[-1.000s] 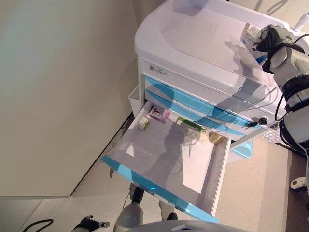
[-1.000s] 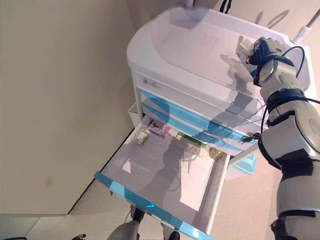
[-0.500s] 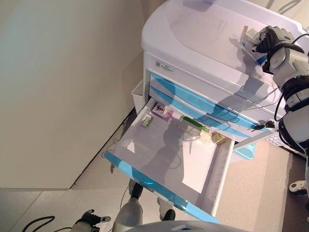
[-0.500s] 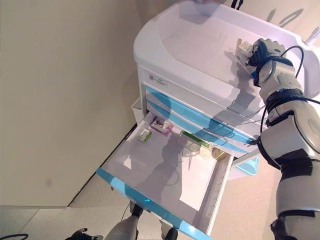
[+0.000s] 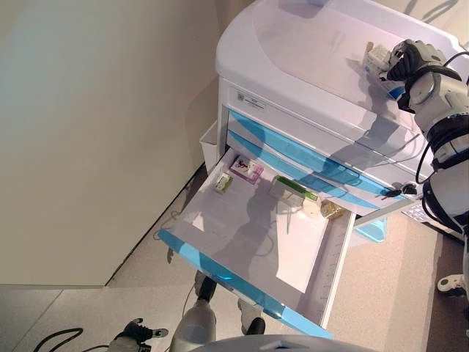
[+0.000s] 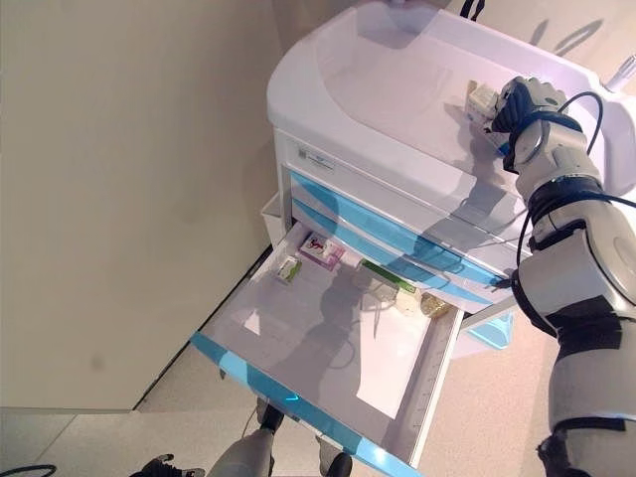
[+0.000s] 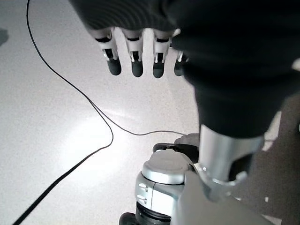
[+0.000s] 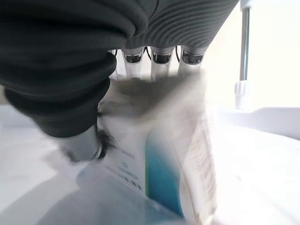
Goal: Open the drawer and pick up the medicine
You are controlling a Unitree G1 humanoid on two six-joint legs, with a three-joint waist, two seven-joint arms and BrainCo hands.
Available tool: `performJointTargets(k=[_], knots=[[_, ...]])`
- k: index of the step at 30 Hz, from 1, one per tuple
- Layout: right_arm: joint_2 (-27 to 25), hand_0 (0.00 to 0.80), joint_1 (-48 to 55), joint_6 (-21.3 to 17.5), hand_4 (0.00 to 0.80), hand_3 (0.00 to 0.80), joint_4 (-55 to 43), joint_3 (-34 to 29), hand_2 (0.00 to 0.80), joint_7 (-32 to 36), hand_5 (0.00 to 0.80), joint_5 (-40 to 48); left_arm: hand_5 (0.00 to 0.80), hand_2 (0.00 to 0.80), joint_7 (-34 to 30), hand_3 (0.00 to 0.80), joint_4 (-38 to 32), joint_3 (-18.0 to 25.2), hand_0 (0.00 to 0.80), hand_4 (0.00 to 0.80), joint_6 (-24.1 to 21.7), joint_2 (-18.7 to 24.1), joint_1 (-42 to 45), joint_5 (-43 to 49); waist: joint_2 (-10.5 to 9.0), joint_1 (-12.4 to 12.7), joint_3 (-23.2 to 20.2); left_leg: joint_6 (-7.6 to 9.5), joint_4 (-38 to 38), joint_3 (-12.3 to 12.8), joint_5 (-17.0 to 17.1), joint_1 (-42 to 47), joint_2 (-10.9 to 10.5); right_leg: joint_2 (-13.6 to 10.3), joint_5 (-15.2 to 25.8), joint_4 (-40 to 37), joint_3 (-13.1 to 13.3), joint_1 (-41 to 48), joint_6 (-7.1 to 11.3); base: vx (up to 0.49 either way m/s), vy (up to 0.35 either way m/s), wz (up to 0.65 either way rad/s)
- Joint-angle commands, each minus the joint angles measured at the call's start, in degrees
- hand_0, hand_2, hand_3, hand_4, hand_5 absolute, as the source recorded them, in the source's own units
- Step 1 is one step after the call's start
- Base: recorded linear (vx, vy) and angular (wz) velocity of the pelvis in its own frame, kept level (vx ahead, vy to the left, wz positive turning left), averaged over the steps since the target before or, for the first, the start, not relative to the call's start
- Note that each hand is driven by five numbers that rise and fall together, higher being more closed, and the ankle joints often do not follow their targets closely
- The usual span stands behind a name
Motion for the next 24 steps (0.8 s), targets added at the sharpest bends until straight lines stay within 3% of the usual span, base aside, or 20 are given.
performJointTargets(k=[1, 11, 15, 24], knots=[[-0.4, 0.000, 0.1, -0.9, 0.000, 0.000, -0.9, 1.2, 0.000, -1.5, 0.000, 0.7, 0.000, 0.000, 0.3, 0.000, 2.1, -1.1, 0.000, 0.000, -0.1, 0.8, -1.0, 1.4, -0.46, 0.5, 0.8, 0.24, 0.2, 2.6, -3.8, 2.2, -0.5, -4.5, 6.0, 4.1, -0.6, -4.9, 3.92, 0.000, 0.000, 0.00], [-7.6, 0.000, -2.2, -2.0, 0.000, 0.000, -12.6, -3.9, 0.000, -11.0, 0.000, 5.8, 0.000, 0.000, 1.3, 0.000, 2.0, -0.1, 0.000, 0.000, -0.1, 0.9, -0.9, 1.8, -0.23, -1.3, -0.3, 0.36, 0.0, 3.7, -4.4, 3.8, -0.3, -4.5, 5.7, 4.5, 0.2, -4.1, 4.06, 0.000, 0.000, 0.00], [-13.5, 0.000, -0.4, -2.3, 0.000, 0.000, -22.2, -10.2, 0.000, -16.8, 0.000, 7.9, 0.000, 0.000, 2.2, 0.000, 1.8, 0.7, 0.000, 0.000, 0.1, 0.6, -0.5, 2.5, 0.12, -2.5, -1.3, 0.50, -0.2, 4.6, -5.1, 5.4, -0.1, -4.6, 5.4, 4.5, 0.9, -3.0, 4.19, 0.028, 0.014, 0.00], [-17.5, 0.000, 8.6, -6.1, 0.000, 0.000, -34.8, -23.6, 0.000, -20.3, 0.000, 17.1, 0.000, 0.000, 2.5, 0.000, 2.5, 1.5, 0.000, 0.000, 0.9, -0.2, 1.1, 4.7, 1.03, -5.1, -3.3, 0.74, -0.4, 8.1, -6.5, 8.9, 0.2, -4.3, 5.5, 4.0, 3.8, -1.5, 4.43, 0.026, 0.022, -0.22]])
